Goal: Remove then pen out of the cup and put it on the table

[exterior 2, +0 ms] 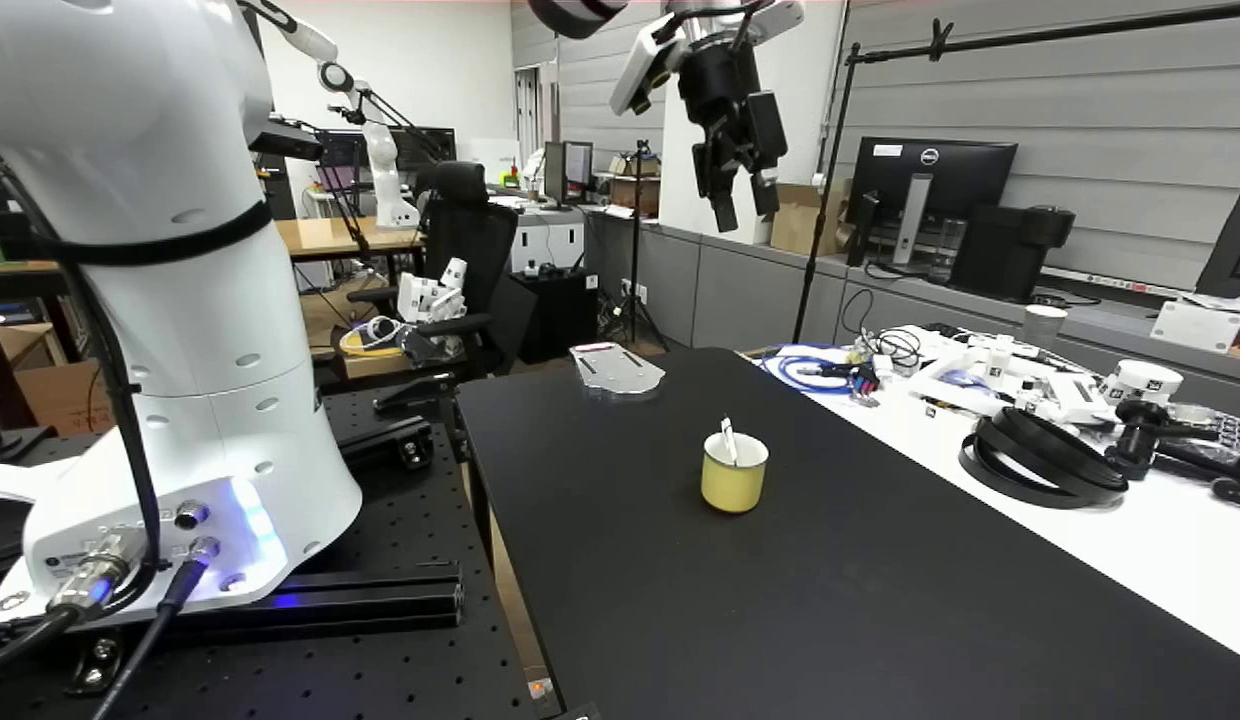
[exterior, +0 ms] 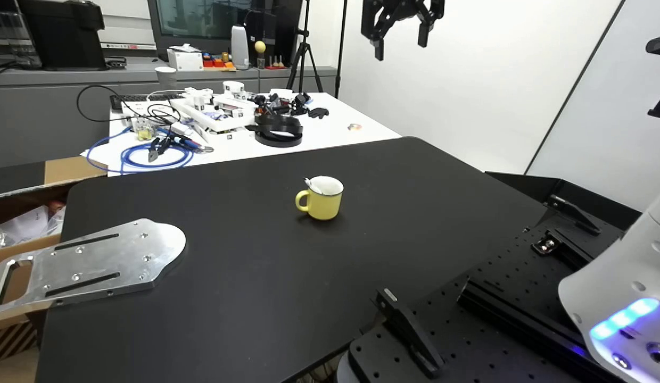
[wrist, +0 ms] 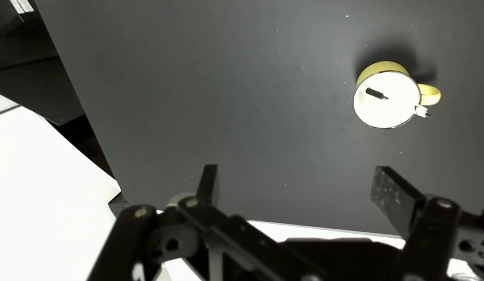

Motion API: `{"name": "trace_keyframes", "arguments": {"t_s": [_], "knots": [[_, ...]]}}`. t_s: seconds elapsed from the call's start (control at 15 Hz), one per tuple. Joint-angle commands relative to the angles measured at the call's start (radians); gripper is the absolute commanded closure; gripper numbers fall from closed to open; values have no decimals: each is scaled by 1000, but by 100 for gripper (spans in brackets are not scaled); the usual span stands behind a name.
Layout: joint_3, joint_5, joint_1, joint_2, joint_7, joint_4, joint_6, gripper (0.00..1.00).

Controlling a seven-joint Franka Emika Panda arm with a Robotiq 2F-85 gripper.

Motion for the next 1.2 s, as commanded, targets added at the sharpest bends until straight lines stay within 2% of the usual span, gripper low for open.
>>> {"name": "trace_keyframes", "arguments": {"t_s": [0.0,0.2,0.4,0.73,0.8,0.87,1.13], "knots": [[33,-88,43,104,215,58,30,0],[35,-184,90,188,376,103,71,0],[9,-309,142,276,555,158,110,0],[-51,-477,233,424,744,229,155,0],[-60,-494,251,457,753,247,149,0],[-62,-436,242,388,682,191,155,0],[-76,-459,268,456,708,231,157,0]]}}
